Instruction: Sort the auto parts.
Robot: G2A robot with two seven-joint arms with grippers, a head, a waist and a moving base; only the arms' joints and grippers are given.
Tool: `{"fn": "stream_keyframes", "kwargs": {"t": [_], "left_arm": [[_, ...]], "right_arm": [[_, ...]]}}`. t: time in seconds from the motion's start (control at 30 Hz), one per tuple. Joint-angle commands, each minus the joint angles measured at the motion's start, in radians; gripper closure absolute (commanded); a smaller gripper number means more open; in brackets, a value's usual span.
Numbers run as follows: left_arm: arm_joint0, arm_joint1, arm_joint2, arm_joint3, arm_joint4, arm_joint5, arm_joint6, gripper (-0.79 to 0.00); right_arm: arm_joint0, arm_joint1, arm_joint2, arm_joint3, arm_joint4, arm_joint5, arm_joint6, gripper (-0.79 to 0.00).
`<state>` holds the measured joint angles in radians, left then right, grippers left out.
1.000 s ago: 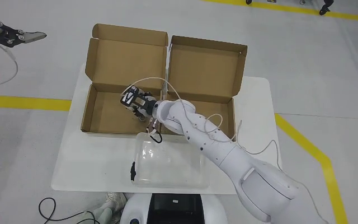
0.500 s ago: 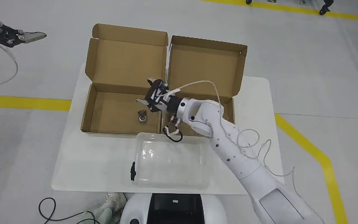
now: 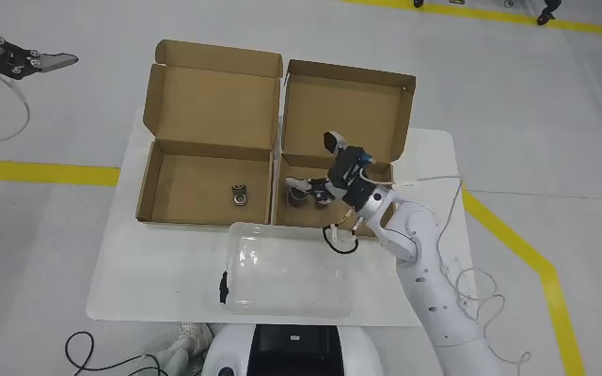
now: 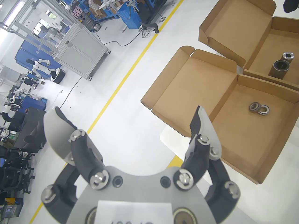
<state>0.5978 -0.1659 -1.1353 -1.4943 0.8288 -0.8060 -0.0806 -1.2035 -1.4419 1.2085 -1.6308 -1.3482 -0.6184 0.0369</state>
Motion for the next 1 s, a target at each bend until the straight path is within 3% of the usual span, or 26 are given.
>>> {"fn": "stream_keyframes", "kwargs": {"t": [0.0, 0.3, 0.63, 0.83, 0.97], "left_arm": [[0.000, 0.000, 0.000, 0.000, 0.000, 0.000, 0.000, -0.785], [0.000, 0.000, 0.000, 0.000, 0.000, 0.000, 0.000, -0.785], [0.000, 0.000, 0.000, 0.000, 0.000, 0.000, 0.000, -0.785], [0.000, 0.000, 0.000, 0.000, 0.000, 0.000, 0.000, -0.785], [0.000, 0.000, 0.000, 0.000, 0.000, 0.000, 0.000, -0.785]], "right_arm": [[-0.027, 0.007, 0.027, -0.018, -0.002, -0.001, -0.007, -0.785], [-0.210, 0.047, 0.183, -0.146, -0.050, -0.010, -0.052, -0.785], [-0.439, 0.076, 0.334, -0.326, -0.003, 0.006, -0.053, -0.785], [-0.574, 0.090, 0.427, -0.425, 0.035, -0.026, -0.121, -0.785], [-0.678, 0.094, 0.494, -0.483, 0.029, 0.018, -0.137, -0.785]]}}
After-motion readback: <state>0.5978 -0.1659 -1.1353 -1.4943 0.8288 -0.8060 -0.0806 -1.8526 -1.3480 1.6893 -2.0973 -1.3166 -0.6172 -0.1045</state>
